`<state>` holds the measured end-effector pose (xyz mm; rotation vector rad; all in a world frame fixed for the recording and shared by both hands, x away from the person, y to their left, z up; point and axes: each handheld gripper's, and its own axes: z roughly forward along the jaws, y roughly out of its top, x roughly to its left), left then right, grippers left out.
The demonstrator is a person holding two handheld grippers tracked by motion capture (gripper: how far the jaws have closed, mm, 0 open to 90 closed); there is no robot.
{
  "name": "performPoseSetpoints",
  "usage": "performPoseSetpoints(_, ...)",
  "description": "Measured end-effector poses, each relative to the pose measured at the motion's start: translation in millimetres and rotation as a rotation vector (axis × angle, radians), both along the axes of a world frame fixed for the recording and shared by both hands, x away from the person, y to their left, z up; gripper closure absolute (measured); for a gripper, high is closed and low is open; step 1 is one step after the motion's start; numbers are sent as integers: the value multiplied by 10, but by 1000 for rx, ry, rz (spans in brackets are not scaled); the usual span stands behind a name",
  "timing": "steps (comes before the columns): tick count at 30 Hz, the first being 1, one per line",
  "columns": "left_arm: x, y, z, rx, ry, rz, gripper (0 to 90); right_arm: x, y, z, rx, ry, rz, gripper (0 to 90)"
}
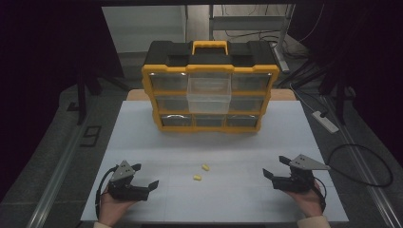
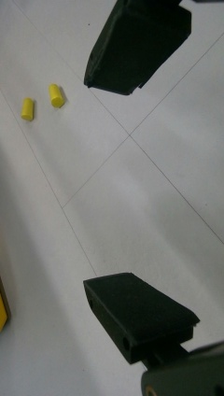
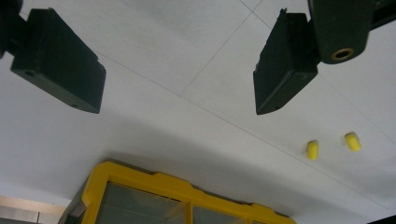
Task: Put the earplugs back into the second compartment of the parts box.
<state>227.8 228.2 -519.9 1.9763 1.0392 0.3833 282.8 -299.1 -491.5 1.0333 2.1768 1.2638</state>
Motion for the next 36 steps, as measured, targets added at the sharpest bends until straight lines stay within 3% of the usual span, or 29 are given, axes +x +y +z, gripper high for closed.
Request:
performPoseSetpoints(10, -4, -31, -2, 4, 4, -3, 59, -15, 67, 38, 8, -7, 28, 186)
performPoseSetpoints(17, 2, -39, -6, 11, 4, -4, 59, 14, 221, 108, -4, -7, 67, 192)
performPoseSetpoints(36, 22, -56, -1, 11, 2, -13, 62, 183, 748, 122, -99, 45, 185, 201)
